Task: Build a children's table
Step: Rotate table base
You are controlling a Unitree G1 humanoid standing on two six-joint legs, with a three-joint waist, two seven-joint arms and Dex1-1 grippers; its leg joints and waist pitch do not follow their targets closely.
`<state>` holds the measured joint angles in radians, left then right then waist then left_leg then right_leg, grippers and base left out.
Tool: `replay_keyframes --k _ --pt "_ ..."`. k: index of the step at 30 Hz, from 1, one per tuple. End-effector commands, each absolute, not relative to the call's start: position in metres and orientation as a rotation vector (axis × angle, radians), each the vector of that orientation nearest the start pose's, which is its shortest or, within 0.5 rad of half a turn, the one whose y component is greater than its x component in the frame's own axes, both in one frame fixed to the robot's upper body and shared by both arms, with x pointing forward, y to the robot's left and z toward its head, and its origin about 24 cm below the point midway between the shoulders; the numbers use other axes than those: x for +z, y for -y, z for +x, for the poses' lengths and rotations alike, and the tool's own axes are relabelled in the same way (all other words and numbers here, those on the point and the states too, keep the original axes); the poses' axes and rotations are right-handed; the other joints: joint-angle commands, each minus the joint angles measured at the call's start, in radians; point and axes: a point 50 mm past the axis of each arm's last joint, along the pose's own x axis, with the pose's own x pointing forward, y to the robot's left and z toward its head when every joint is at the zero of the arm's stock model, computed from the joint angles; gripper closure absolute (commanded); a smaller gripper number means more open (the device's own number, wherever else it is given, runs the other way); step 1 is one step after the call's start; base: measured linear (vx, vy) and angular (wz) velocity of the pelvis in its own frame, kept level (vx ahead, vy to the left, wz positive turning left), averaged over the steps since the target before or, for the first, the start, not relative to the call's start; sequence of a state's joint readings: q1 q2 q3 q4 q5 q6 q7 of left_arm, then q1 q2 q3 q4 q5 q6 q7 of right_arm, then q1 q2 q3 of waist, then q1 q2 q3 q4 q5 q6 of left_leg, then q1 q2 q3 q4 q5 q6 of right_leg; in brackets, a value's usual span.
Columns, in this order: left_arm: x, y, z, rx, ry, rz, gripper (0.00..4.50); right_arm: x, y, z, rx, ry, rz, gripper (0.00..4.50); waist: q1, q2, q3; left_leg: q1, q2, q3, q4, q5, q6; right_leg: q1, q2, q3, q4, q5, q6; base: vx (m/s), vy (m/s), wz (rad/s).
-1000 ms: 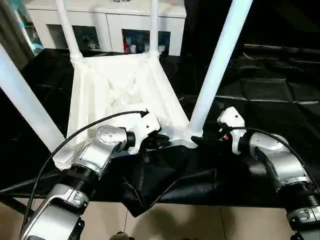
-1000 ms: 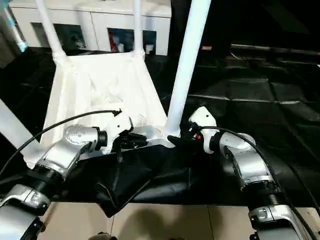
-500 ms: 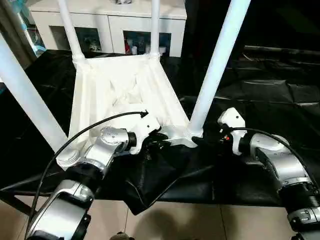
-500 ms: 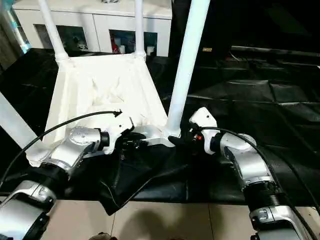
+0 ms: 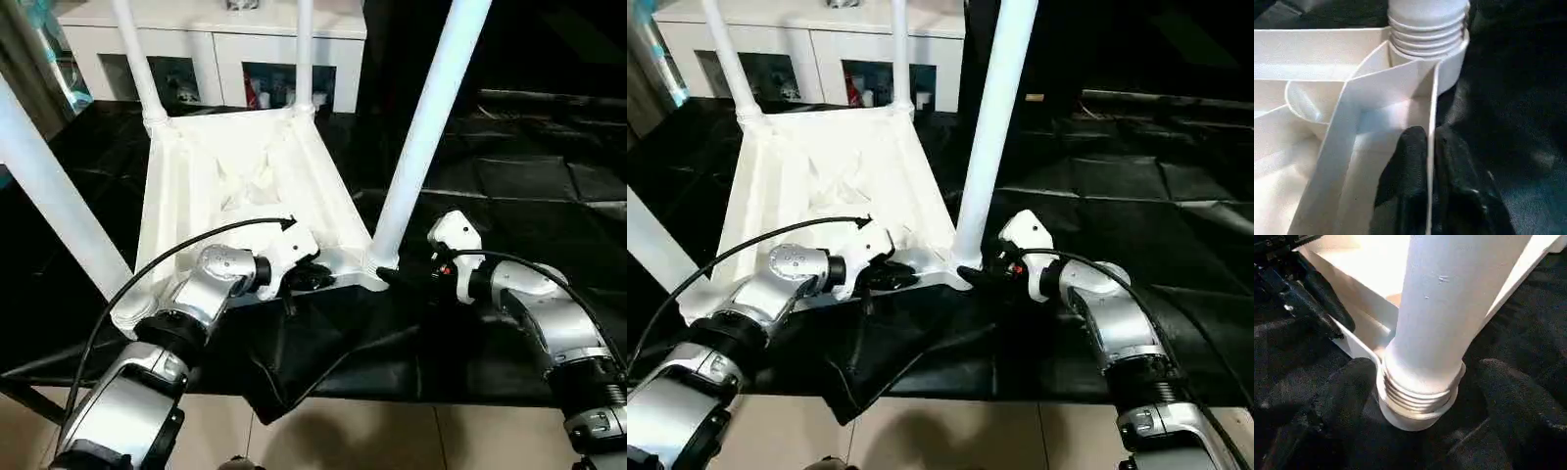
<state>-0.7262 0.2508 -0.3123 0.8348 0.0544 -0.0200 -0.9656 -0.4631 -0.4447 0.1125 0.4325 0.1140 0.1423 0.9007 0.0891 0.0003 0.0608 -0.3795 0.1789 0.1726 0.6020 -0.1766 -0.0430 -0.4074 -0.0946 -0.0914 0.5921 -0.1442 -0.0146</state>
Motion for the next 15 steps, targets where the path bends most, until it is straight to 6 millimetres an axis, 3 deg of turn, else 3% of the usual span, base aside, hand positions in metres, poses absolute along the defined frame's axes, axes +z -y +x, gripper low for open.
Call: replay_keyframes --k 1,5,11,15 --pt "0.0428 -0.1086 0.3401 -1.174 -0.421 0.494 4.47 0.0715 0.185 0.3167 0.891 -0.263 -0.302 0.69 0.002 -0.002 -0.073 0.015 0.047 -0.018 -0.077 -0.294 0.023 0.055 -0.064 0.042 -0.083 -0.388 -0.174 0.0 0.0 0.0" --pt "0.0409 -0.1099 0.338 -1.201 -0.434 0.53 4.47 0.0718 0.1853 0.317 0.891 -0.263 -0.3 0.69 -0.001 -0.004 -0.074 0.015 0.046 -0.018 -0.078 -0.3 0.018 0.054 -0.065 0.042 -0.084 -0.404 -0.164 0.0 0.0 0.0" --pt "0.0411 -0.1099 0.3381 -1.208 -0.434 0.527 4.47 0.0713 0.186 0.3173 0.89 -0.265 -0.301 0.69 0.003 -0.002 -0.077 0.016 0.048 -0.014 -0.075 -0.264 0.032 0.055 -0.063 0.045 -0.074 -0.311 -0.204 0.0 0.0 0.0" --pt "0.039 -0.1117 0.3346 -1.235 -0.448 0.55 4.47 0.0712 0.1858 0.3173 0.889 -0.264 -0.302 0.69 0.003 -0.002 -0.075 0.016 0.048 -0.014 -0.076 -0.276 0.03 0.055 -0.064 0.044 -0.076 -0.333 -0.2 0.0 0.0 0.0"
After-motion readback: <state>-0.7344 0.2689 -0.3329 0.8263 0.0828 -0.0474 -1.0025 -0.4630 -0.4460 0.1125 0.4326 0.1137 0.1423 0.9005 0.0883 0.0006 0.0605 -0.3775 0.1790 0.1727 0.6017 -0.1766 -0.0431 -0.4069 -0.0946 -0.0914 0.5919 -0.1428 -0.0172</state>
